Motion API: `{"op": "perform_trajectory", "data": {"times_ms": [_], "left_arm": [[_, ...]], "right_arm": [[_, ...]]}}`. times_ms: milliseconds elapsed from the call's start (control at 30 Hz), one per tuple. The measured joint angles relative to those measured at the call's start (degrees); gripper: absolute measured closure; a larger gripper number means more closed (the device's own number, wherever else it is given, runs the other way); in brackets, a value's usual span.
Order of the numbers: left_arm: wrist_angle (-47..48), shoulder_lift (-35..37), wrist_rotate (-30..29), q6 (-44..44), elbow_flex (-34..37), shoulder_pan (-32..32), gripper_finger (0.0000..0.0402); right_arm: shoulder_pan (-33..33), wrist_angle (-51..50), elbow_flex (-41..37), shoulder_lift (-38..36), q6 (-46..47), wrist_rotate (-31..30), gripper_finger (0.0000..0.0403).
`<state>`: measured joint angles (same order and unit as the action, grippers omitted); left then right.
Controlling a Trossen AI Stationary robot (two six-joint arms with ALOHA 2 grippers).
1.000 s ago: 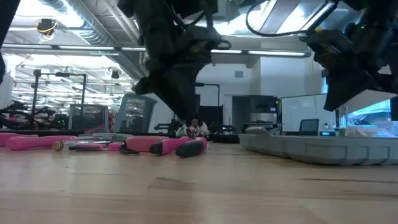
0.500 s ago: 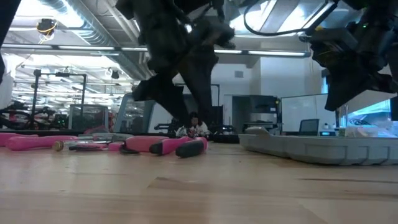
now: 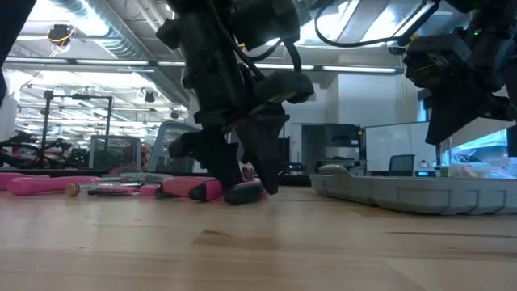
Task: Prefit tool cases
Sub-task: Put the orange pliers into the gray prefit tool case
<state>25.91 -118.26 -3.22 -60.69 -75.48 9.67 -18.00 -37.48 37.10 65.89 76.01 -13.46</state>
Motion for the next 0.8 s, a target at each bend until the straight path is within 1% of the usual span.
{"op": "perform_trajectory", "data": {"times_ms": [67, 200, 300, 567, 667, 800], "left_arm": [[0.6, -0.3, 0.0, 0.1, 0.0, 0.0, 0.0247], [-0.8, -0.4, 0.2, 3.0, 0.1, -0.1, 0.0361], [-2.8, -0.1, 0.0, 3.0, 0.1, 0.0, 0.0367], [-2.0, 1.3, 0.6, 4.1, -3.8, 0.5, 0.0367], [-1.3, 3.6, 0.7, 5.2, -4.7, 0.5, 0.0367], [1.4, 6.4, 0.6, 6.7, -4.9, 0.4, 0.0367]], "right_arm": [[0.0, 0.0, 0.0, 0.0, 0.0, 0.0, 0.0403], [0.0, 0.0, 0.0, 0.0, 0.0, -0.9, 0.0403], [0.0, 0.0, 0.0, 0.0, 0.0, -1.6, 0.0403], [0.0, -0.1, 0.2, -0.2, -0.9, -2.4, 0.0403], [0.0, -2.0, 2.0, -0.9, -2.3, -3.3, 0.0403], [0.0, -9.0, 5.2, -3.2, -4.4, -6.5, 0.0403]]}}
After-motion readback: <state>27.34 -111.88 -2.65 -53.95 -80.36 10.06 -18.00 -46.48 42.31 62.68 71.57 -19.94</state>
